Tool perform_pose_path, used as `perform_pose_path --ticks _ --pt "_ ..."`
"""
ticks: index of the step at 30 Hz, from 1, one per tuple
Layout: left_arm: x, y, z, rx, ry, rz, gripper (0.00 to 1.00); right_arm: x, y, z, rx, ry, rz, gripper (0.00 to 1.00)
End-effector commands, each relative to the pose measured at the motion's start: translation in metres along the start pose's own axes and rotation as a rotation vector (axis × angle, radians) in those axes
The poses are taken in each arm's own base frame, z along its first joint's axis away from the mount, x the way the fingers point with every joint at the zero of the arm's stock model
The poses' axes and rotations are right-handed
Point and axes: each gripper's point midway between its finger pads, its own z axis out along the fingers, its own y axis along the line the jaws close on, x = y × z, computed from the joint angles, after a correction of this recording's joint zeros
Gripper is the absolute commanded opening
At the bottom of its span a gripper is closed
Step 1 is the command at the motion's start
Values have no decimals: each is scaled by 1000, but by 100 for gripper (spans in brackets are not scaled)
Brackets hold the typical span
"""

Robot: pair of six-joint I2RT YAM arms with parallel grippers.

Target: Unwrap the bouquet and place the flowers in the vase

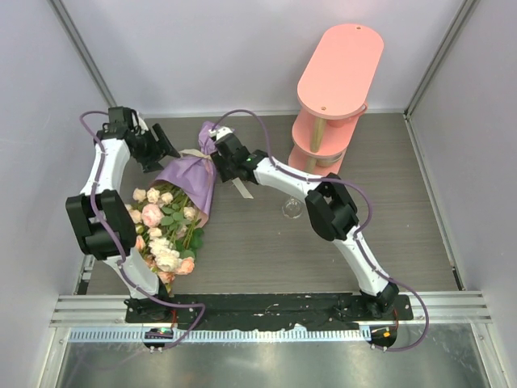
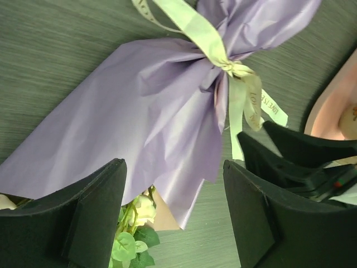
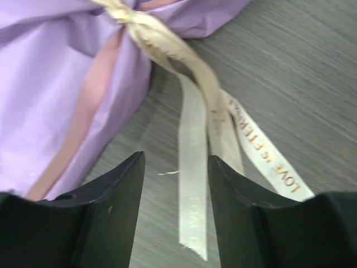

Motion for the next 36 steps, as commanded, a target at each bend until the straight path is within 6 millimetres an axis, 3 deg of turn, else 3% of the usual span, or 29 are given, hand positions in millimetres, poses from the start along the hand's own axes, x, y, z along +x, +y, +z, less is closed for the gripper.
perform_pose_path --ticks 1,5,8,16,30,36 --pt "-6 -35 -12 111 -40 63 73 -31 13 -8 5 -100 -2 48" --pt "20 -53 9 128 30 128 73 -25 11 5 29 -92 -9 45" --pt "33 -51 25 100 78 157 73 -19 6 15 66 -83 -23 45" --pt "56 -19 56 9 152 153 72 -12 -10 30 49 -73 38 45" --pt "61 -19 61 23 171 139 72 13 -4 44 16 -33 48 49" --pt "63 -17 67 22 189 131 72 10 -2 41 23 -41 30 37"
